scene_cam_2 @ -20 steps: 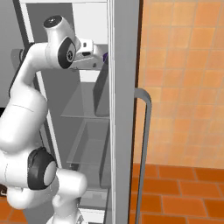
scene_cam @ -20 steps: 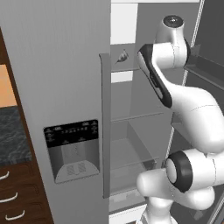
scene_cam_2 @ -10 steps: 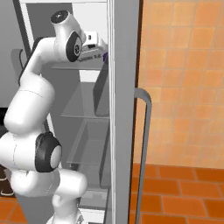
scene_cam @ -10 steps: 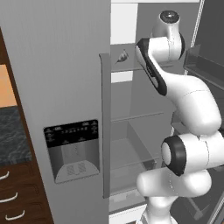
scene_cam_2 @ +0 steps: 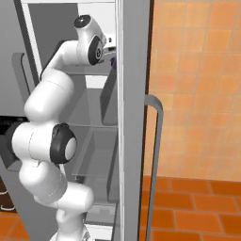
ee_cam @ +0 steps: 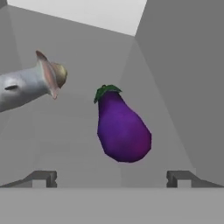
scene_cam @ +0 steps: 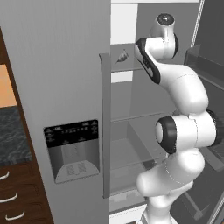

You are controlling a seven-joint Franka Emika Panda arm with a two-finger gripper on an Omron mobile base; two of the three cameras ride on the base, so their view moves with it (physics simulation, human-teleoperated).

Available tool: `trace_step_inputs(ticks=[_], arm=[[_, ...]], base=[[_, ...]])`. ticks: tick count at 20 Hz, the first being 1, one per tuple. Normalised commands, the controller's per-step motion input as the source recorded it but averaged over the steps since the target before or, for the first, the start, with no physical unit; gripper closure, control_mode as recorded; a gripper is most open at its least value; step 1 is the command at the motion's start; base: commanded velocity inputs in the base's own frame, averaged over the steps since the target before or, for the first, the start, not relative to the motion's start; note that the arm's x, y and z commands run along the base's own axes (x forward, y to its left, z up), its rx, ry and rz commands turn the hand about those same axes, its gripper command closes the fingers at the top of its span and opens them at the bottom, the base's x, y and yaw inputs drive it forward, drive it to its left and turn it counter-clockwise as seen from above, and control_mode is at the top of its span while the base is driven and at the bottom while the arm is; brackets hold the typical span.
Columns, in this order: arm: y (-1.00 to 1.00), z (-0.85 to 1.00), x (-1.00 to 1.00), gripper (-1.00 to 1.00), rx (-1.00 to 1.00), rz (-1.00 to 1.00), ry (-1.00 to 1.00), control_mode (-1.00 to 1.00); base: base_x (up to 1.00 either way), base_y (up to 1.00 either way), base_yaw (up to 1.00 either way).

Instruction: Place one eggplant and one fish in each tupperware on the nearby counter, to pack two identical lunches.

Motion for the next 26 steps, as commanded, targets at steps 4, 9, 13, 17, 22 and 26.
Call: trace_step_inputs(ticks=[4,9,13,17,22,26], arm=[[-0.04,-0.13,0.5,-1.0,0.0,0.0,0.04,-1.0],[-0.03,-0.05,0.47,-1.0,-0.01,0.01,0.08,-1.0],[0.0,-0.23,0.06,-1.0,-0.01,0.01,0.08,-1.0],[-0.01,-0.24,0.25,-1.0,-0.01,0.02,0.01,-1.0],[-0.18,-0.22,0.09,-1.0,0.0,0.01,0.0,-1.0],[-0.15,-0.21,0.0,-1.0,-0.01,0.01,0.0,-1.0]], base=[[0.0,0.0,0.0],[0.0,0.0,0.0],[0.0,0.0,0.0],[0.0,0.0,0.0],[0.0,0.0,0.0],[0.0,0.0,0.0]])
